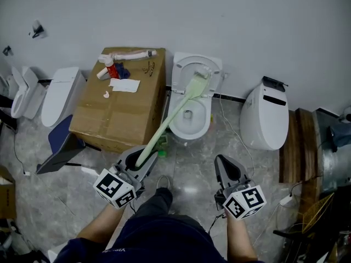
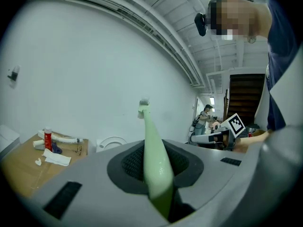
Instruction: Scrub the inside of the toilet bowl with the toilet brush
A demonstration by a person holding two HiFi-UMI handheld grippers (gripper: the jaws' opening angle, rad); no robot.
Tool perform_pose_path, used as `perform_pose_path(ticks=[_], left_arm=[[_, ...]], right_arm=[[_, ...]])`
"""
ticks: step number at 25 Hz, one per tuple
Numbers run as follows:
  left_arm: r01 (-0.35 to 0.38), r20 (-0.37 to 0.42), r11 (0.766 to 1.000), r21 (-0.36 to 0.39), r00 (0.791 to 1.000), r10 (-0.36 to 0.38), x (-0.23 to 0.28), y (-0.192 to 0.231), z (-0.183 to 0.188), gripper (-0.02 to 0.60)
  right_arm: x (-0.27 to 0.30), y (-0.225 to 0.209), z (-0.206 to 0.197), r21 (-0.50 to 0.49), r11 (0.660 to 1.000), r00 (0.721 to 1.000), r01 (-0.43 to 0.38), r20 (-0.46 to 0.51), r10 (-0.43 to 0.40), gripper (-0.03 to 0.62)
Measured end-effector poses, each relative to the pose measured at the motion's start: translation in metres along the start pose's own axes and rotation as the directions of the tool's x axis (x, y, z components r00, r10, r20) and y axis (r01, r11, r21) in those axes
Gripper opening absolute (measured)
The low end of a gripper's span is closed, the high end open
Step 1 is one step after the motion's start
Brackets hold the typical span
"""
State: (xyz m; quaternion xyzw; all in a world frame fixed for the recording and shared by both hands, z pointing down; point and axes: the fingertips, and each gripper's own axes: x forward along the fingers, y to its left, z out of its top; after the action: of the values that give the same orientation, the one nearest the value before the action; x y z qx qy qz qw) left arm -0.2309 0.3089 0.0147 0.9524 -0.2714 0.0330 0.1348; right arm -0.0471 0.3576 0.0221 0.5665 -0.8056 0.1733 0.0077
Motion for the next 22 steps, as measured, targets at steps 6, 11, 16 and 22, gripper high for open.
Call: perform_pose_path(ticks=[6, 11, 16, 22], left_arm=[[0.021, -0.006, 1.000, -0.007, 1.000, -0.021, 0.026, 0.049, 0.014, 0.086], [0.042, -0.008, 0.999, 0.000, 0.999, -0.042, 0.046, 0.086, 0.027, 0.086], [0.050, -0.008, 0.999, -0.004, 0.999, -0.050, 0.057, 0.113, 0.033, 0.086], [0.055, -0.010, 0.998, -0.007, 0.998, -0.055, 0.068, 0.131, 0.037, 0.086]], right_arm=[[0.051, -0.010, 0.012, 0.008, 1.000, 1.000, 0.020, -0.005, -0.020, 0.003], [0.090, -0.019, 0.024, 0.009, 0.999, 0.999, 0.040, 0.000, -0.040, 0.003], [0.120, -0.022, 0.033, 0.002, 0.999, 0.999, 0.047, 0.001, -0.047, 0.003], [0.140, -0.030, 0.038, 0.007, 0.998, 0.998, 0.058, 0.001, -0.058, 0.003]])
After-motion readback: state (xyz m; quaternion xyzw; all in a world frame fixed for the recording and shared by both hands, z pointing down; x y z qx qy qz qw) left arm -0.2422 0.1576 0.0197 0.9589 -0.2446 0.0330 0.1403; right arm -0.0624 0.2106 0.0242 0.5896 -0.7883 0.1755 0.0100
